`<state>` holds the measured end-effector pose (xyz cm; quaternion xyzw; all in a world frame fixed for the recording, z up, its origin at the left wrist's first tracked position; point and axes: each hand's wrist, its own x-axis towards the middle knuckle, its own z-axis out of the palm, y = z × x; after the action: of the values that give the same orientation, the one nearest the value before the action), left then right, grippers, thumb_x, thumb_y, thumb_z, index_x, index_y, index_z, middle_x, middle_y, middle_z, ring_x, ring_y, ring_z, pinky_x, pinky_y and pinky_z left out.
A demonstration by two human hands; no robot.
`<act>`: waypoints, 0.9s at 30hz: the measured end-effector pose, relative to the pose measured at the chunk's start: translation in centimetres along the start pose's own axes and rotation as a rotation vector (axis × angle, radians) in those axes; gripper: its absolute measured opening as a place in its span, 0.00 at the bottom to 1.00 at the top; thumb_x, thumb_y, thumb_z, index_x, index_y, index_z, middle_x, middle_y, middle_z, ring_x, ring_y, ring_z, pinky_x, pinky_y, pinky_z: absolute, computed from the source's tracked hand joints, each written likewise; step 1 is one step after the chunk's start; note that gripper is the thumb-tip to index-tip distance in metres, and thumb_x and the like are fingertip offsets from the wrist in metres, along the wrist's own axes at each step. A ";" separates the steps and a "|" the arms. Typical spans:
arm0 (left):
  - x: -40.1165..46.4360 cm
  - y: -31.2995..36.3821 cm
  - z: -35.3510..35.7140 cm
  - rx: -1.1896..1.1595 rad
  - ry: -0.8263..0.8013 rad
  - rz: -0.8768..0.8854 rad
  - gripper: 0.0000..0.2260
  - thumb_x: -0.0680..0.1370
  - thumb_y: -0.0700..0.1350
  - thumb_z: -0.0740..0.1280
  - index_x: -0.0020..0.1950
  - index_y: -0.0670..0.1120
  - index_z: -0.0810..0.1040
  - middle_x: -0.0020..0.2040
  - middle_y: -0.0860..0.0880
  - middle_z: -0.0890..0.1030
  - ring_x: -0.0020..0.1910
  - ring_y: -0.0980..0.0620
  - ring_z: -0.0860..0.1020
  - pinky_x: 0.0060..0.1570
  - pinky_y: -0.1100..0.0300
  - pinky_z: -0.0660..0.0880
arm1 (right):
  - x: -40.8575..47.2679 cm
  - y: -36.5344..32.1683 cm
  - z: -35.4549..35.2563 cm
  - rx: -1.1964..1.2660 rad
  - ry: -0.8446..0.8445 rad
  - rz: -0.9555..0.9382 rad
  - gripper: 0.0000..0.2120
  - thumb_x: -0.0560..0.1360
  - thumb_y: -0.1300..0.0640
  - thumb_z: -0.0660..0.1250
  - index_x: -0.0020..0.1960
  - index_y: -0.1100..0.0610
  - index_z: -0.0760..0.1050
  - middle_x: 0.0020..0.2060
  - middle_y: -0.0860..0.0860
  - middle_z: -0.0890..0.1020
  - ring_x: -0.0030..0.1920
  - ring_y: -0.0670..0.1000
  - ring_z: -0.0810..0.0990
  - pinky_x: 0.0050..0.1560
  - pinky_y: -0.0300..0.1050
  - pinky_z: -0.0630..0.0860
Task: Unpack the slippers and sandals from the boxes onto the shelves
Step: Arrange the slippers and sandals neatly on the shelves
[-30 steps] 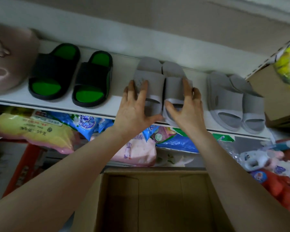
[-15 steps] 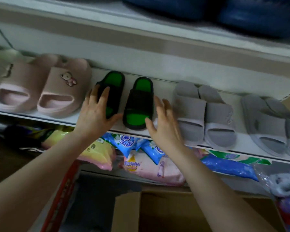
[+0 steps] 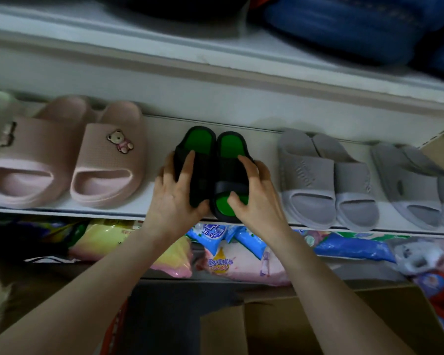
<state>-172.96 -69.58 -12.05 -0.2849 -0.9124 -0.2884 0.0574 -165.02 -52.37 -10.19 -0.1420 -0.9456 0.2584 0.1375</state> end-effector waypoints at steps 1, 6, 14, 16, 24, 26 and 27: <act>-0.2 0.2 0.2 -0.011 0.004 0.012 0.40 0.68 0.60 0.61 0.77 0.44 0.59 0.72 0.31 0.61 0.64 0.29 0.67 0.63 0.40 0.68 | -0.3 0.2 -0.1 -0.014 0.003 0.005 0.35 0.71 0.53 0.66 0.76 0.50 0.60 0.72 0.56 0.64 0.62 0.61 0.74 0.59 0.48 0.72; -0.1 1.0 1.2 -0.025 0.014 -0.010 0.40 0.68 0.59 0.61 0.77 0.45 0.58 0.73 0.31 0.59 0.69 0.30 0.63 0.67 0.39 0.64 | -0.4 0.8 -0.3 -0.101 -0.021 0.019 0.35 0.75 0.54 0.65 0.79 0.50 0.55 0.75 0.58 0.59 0.66 0.64 0.72 0.61 0.53 0.73; -1.0 0.6 -1.8 0.069 -0.067 0.031 0.37 0.71 0.58 0.66 0.76 0.45 0.61 0.73 0.36 0.62 0.72 0.33 0.62 0.70 0.43 0.64 | -1.0 0.0 -0.3 -0.198 0.067 -0.047 0.32 0.75 0.57 0.66 0.78 0.57 0.60 0.73 0.63 0.64 0.68 0.65 0.69 0.65 0.56 0.71; -1.8 -0.2 -3.9 0.107 -0.034 0.084 0.34 0.73 0.54 0.69 0.75 0.44 0.63 0.73 0.38 0.65 0.71 0.35 0.63 0.69 0.43 0.65 | -1.5 -1.6 -0.1 -0.166 0.136 -0.115 0.31 0.76 0.59 0.66 0.76 0.59 0.62 0.72 0.62 0.66 0.70 0.63 0.68 0.68 0.56 0.70; -3.2 -10.1 -13.9 0.267 0.099 -0.079 0.40 0.72 0.66 0.62 0.76 0.43 0.59 0.71 0.35 0.65 0.70 0.34 0.65 0.65 0.37 0.67 | -1.0 -11.3 4.9 -0.019 -0.037 -0.238 0.36 0.78 0.48 0.65 0.79 0.55 0.53 0.75 0.59 0.60 0.74 0.59 0.62 0.73 0.51 0.63; -2.7 -13.3 -15.5 0.301 0.126 -0.103 0.45 0.71 0.71 0.60 0.75 0.38 0.59 0.69 0.31 0.65 0.67 0.30 0.67 0.62 0.36 0.69 | 0.2 -13.5 6.2 -0.004 -0.062 -0.206 0.38 0.78 0.45 0.64 0.80 0.54 0.50 0.76 0.60 0.57 0.75 0.60 0.61 0.73 0.49 0.62; -2.4 -14.9 -16.1 0.317 0.122 -0.103 0.47 0.69 0.71 0.61 0.74 0.36 0.60 0.68 0.30 0.66 0.65 0.29 0.68 0.60 0.35 0.70 | 0.9 -14.5 6.8 0.015 -0.066 -0.179 0.38 0.78 0.44 0.64 0.80 0.55 0.50 0.77 0.61 0.57 0.75 0.61 0.61 0.73 0.49 0.61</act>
<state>-180.13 -89.72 -6.75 -0.2069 -0.9546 -0.1604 0.1420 -171.02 -67.08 -8.02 -0.0473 -0.9565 0.2568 0.1301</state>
